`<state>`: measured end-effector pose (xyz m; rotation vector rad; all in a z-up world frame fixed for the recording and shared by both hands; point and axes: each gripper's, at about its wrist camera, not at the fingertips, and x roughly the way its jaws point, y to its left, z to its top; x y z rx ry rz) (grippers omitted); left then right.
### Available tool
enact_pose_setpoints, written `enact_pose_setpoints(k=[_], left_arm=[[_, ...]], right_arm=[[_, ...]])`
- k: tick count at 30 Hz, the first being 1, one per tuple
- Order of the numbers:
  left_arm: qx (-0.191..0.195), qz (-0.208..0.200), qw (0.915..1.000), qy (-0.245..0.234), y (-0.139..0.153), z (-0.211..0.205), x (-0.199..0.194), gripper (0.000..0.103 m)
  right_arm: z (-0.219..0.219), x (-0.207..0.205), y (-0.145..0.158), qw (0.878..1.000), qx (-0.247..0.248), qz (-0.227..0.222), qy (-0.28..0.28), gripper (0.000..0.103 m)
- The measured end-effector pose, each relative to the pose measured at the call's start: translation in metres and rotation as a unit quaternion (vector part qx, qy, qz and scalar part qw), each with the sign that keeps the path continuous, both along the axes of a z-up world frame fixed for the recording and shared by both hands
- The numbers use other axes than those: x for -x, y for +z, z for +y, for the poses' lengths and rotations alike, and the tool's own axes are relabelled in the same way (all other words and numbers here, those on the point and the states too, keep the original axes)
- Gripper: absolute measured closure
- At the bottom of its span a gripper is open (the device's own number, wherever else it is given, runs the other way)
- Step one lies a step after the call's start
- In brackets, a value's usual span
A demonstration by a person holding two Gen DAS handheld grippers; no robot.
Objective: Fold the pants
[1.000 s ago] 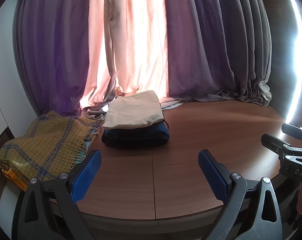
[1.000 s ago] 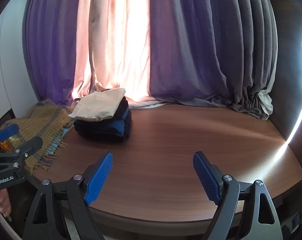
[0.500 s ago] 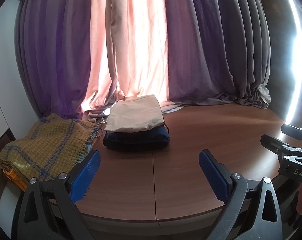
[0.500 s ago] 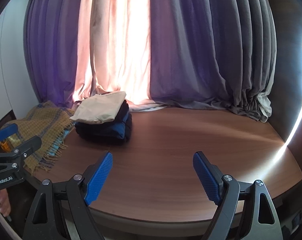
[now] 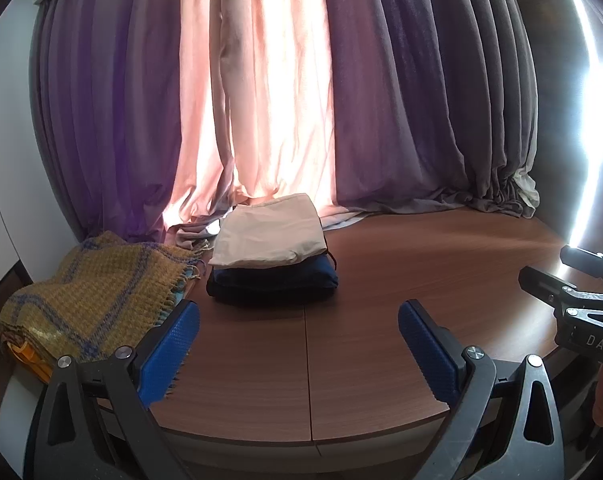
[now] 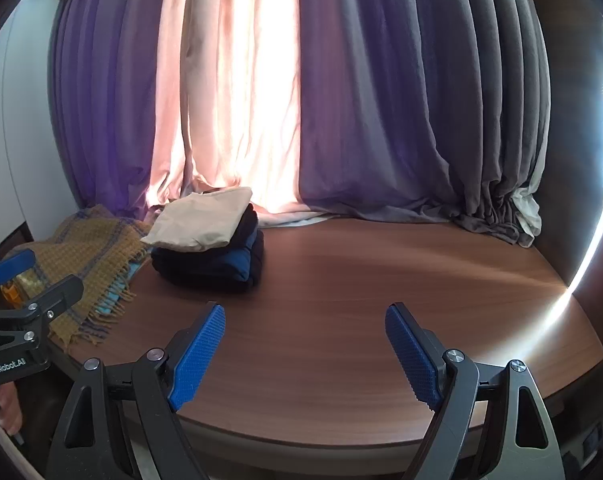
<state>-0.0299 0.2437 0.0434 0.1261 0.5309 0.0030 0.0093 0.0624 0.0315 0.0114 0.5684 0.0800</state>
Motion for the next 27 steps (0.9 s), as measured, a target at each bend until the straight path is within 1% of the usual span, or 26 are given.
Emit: enact_pose_setpoints(k=[27], left_arm=[[-0.004,-0.01,0.9999,0.004,0.0046,-0.003,-0.0019,0.001]], right_arm=[[-0.0011,0.0005,0.0017,1.0,0.0,-0.001,-0.003,0.02]])
